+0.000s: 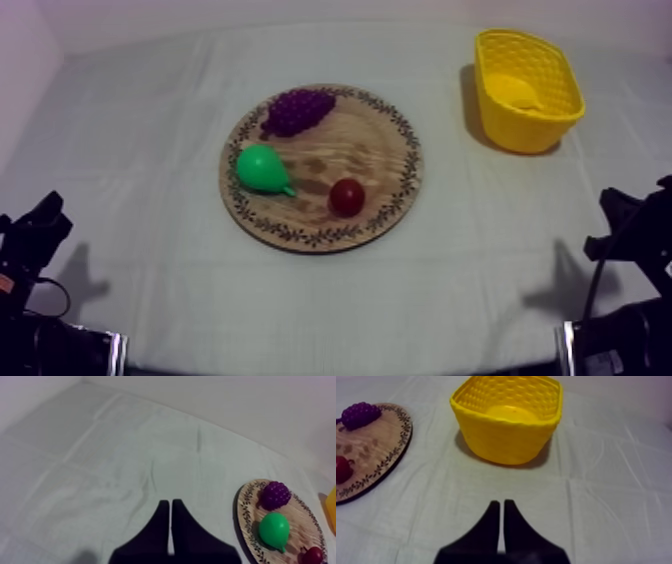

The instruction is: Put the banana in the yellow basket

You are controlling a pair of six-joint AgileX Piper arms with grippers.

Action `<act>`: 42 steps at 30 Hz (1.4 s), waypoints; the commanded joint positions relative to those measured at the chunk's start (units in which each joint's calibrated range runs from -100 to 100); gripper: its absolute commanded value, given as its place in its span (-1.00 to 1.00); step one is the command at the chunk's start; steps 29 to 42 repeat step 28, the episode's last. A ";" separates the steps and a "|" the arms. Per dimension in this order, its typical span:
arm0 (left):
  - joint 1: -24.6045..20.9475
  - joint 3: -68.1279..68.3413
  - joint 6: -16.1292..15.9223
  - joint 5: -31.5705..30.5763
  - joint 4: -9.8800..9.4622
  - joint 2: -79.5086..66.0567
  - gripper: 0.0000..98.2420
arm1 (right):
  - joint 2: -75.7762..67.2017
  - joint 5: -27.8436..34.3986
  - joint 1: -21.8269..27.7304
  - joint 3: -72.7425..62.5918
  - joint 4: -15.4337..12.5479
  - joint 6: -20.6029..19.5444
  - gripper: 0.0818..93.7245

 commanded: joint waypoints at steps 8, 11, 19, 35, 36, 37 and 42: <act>-0.03 0.03 0.01 -0.02 0.02 -0.03 -1.00 | -0.03 -3.58 0.28 0.79 0.13 2.79 -0.99; -0.03 0.03 0.02 -0.02 0.02 -0.03 -1.00 | -0.03 -3.67 0.28 0.81 0.14 3.66 -0.99; -0.03 0.03 0.01 -0.02 0.02 -0.03 -1.00 | -0.03 -3.72 0.29 0.83 0.14 3.94 -0.99; -0.03 0.03 0.00 -0.02 0.02 -0.03 -1.00 | -0.03 -3.72 0.29 0.83 0.14 3.99 -0.99; -0.03 0.03 0.00 -0.02 0.02 -0.03 -1.00 | -0.03 -3.72 0.29 0.83 0.14 3.99 -0.99; -0.03 0.03 0.00 -0.02 0.02 -0.03 -1.00 | -0.03 -3.72 0.29 0.83 0.14 3.99 -0.99; -0.03 0.03 0.00 -0.02 0.02 -0.03 -1.00 | -0.03 -3.72 0.29 0.83 0.14 3.99 -0.99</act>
